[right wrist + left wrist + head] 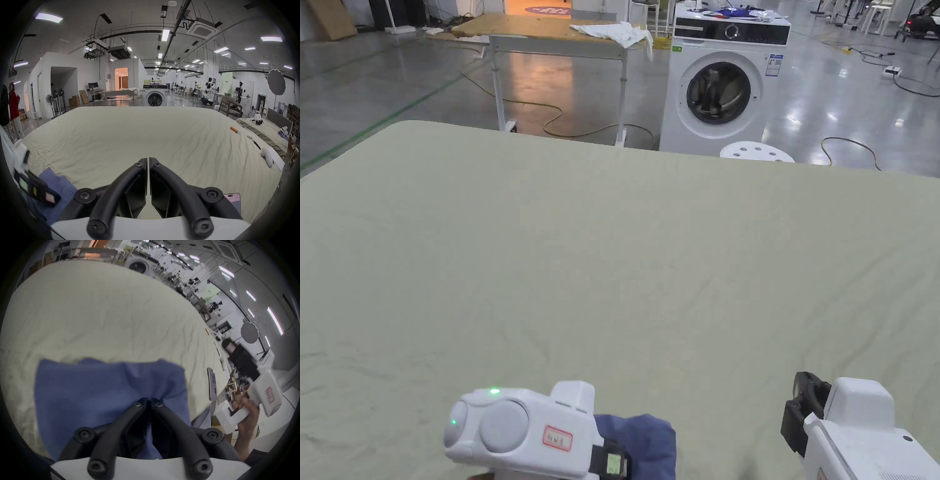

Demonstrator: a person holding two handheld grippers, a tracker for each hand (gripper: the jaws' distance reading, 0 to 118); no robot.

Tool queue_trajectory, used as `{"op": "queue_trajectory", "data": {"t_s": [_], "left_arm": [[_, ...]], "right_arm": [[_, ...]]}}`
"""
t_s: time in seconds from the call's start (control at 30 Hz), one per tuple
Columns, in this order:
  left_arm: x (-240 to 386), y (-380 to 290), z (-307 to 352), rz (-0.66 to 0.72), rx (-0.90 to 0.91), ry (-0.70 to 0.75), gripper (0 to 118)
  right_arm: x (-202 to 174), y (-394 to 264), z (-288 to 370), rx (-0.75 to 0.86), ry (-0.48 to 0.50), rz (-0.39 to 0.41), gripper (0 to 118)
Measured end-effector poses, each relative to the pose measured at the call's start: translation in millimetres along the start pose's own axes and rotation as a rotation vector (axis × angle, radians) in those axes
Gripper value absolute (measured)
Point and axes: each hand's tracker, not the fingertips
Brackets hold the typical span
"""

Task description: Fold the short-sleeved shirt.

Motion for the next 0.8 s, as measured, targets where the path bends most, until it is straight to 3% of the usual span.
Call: {"op": "queue_trajectory", "data": {"t_s": [0.2,0.47,0.53,0.63,0.8], "left_arm": [[-15,-19,-32,-0.039,0.061,-0.013,2],[-4,-17,3,-0.128,0.180,-0.028,2],[3,-10,27,-0.189,0.302,-0.002,2],[14,1,71,-0.323,0.558,0.171,0],[14,4,134,-0.384,0.964,0.434,0]], "right_arm": [[-7,-1,1,0.004,0.016,0.001,1],[-23,4,3,0.060,0.028,0.002,1],[-30,6,0,0.067,0.027,0.006,1],[-41,12,-2,0.094,0.027,0.024,1],[-52,41,1,0.175,0.017,0.019,1]]}}
